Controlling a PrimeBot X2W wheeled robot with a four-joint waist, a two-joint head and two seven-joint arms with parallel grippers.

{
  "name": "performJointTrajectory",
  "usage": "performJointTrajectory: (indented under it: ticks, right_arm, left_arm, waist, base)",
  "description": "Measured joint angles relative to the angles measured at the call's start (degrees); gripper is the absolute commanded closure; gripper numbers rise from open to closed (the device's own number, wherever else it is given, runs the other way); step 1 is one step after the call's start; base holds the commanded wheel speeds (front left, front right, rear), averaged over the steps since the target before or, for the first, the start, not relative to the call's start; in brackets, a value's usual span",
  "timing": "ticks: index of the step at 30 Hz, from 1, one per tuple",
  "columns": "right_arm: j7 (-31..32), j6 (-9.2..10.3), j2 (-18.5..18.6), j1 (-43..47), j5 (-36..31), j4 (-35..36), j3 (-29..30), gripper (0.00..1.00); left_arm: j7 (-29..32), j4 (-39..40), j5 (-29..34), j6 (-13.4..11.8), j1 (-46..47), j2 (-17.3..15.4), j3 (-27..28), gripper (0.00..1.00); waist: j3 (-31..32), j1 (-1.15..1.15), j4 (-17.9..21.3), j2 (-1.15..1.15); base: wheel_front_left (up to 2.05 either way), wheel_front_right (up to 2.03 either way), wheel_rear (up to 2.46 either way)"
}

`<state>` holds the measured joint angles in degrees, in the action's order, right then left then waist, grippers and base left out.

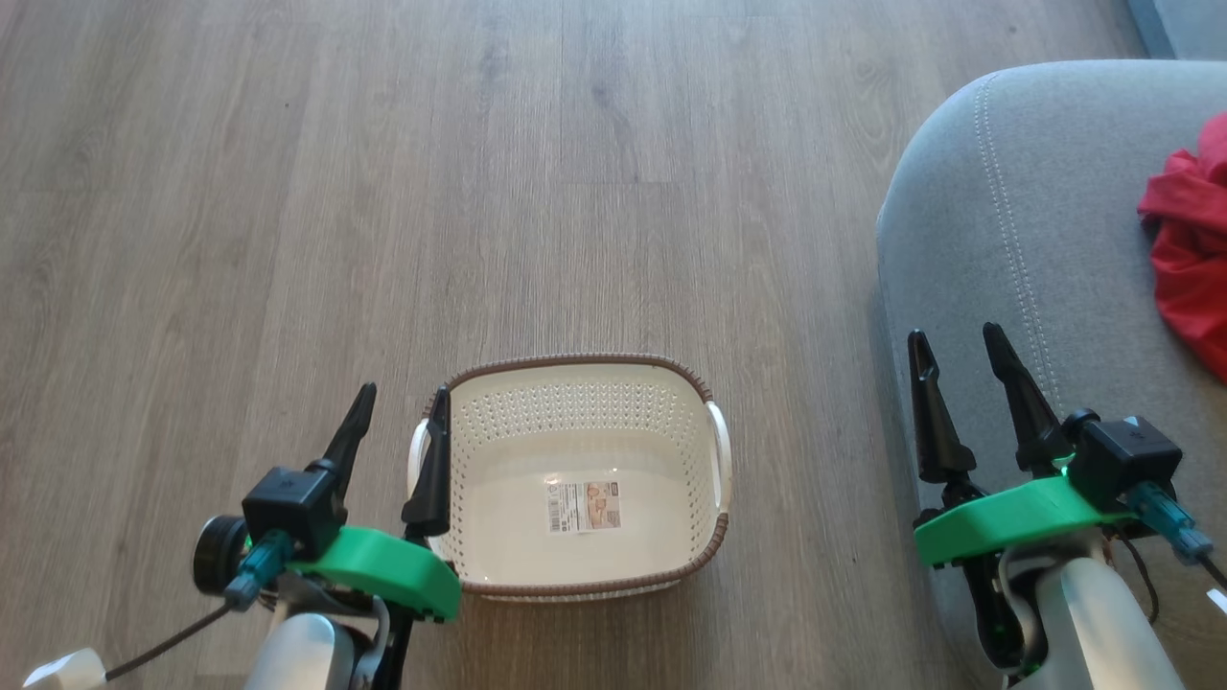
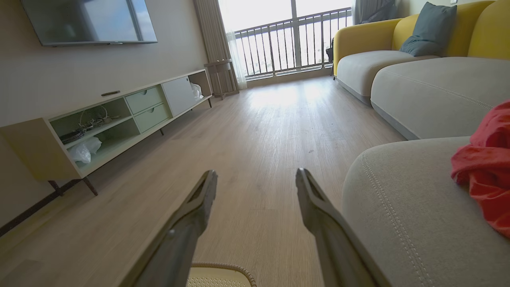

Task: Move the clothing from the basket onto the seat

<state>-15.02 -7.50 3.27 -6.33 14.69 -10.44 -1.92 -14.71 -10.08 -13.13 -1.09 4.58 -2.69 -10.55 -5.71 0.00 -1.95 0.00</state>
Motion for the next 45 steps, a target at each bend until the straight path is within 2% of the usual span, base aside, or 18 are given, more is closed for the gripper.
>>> performJointTrajectory:
  ticks: [14,15,21,45]
  right_arm:
    - [0.0,0.0,0.0,0.0,0.0,-0.6,-0.3,0.0]
    - [0.0,0.0,0.0,0.0,0.0,-1.3,-0.4,1.0]
    - [0.1,0.0,0.0,3.1,0.1,-6.8,-0.5,1.0]
    - [3.5,0.0,0.1,3.5,15.7,-6.8,0.1,1.0]
  left_arm:
    - [0.0,0.3,-0.8,0.8,0.0,0.0,0.1,0.0]
    - [0.0,-0.5,-0.9,0.7,0.0,0.0,0.0,1.0]
    - [0.3,-5.9,-1.2,0.7,-3.1,0.0,-0.6,1.0]
    - [3.5,-5.9,-16.9,2.0,-3.5,-0.3,1.2,1.0]
  waist:
    - [0.2,0.0,-0.5,0.0]
    - [0.2,0.0,-0.5,0.0]
    - [0.3,0.0,-0.5,0.0]
    - [1.3,0.0,0.0,0.0]
  base:
    - [0.0,0.0,0.0]
    - [0.0,0.0,0.0]
    - [0.0,0.0,0.0]
    - [0.0,0.0,0.0]
